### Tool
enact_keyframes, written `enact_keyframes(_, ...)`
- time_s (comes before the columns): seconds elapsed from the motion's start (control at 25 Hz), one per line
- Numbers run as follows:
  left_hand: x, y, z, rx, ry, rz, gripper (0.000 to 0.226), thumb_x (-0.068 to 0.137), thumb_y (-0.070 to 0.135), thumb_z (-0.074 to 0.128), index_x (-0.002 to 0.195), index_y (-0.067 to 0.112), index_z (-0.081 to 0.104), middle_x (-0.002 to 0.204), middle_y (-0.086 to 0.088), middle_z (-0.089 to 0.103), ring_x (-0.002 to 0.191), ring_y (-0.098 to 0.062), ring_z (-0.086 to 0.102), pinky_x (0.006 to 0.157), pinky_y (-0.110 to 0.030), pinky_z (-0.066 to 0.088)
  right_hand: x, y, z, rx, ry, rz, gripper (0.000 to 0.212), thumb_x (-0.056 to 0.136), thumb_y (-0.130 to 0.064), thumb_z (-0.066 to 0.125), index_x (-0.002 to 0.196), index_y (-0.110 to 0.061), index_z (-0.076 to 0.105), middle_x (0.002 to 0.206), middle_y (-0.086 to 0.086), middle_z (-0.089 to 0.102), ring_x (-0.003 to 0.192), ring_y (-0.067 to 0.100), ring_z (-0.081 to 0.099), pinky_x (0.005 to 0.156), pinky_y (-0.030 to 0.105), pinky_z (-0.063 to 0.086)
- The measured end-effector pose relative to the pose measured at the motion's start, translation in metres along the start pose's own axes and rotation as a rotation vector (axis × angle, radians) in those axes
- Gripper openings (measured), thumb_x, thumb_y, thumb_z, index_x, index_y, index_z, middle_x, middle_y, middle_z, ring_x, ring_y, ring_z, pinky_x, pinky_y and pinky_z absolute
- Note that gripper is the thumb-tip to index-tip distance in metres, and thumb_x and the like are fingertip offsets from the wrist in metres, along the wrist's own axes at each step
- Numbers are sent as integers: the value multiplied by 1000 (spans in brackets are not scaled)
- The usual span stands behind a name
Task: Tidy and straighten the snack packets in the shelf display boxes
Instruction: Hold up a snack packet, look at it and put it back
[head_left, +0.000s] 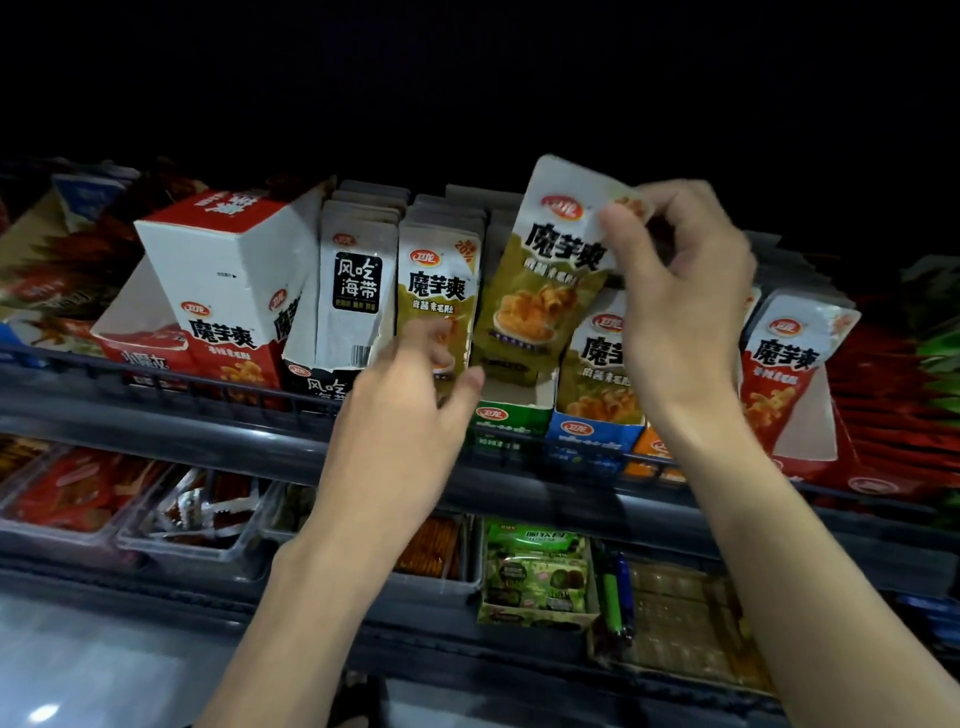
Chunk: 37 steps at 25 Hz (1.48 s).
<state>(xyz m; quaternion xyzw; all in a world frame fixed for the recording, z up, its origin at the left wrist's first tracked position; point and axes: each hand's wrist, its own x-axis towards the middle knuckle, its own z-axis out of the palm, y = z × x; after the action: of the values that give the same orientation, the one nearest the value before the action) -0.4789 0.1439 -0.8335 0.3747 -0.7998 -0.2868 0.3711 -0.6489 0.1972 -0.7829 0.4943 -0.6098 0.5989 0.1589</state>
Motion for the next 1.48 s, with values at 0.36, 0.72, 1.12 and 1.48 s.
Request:
enact_keyframes(0.36, -13, 33, -5, -573, -191, 174, 30, 95, 28, 60, 69, 12, 61, 50, -8, 46, 45, -9, 41, 49, -15, 34, 4, -23, -28, 211, -43, 67, 36, 104, -21, 49, 69, -15, 48, 57, 6, 42, 55, 22, 42, 54, 37, 34)
enact_keyframes(0.72, -13, 29, -7, -881, -234, 225, 27, 85, 29, 60, 59, 23, 57, 55, 1, 40, 49, -10, 35, 46, -20, 29, 1, -36, -28, 399, -98, 200, 32, 100, -23, 51, 69, -13, 53, 71, 40, 39, 67, 57, 43, 60, 61, 40)
enact_keyframes(1.12, -12, 27, -13, -882, -212, 223, 27, 85, 26, 59, 59, 23, 57, 55, 5, 42, 50, -9, 37, 47, -21, 31, -3, -33, -20, 428, -145, 217, 40, 101, -24, 50, 75, 6, 49, 75, 40, 40, 73, 56, 42, 65, 63, 41)
enact_keyframes(1.48, -8, 20, -11, -558, 94, 17, 25, 96, 19, 58, 75, 10, 68, 60, 10, 63, 55, -1, 55, 50, -17, 42, -6, -42, -18, 406, -290, 286, 8, 98, -10, 59, 101, -5, 65, 84, -2, 70, 63, -5, 63, 57, 13, 47)
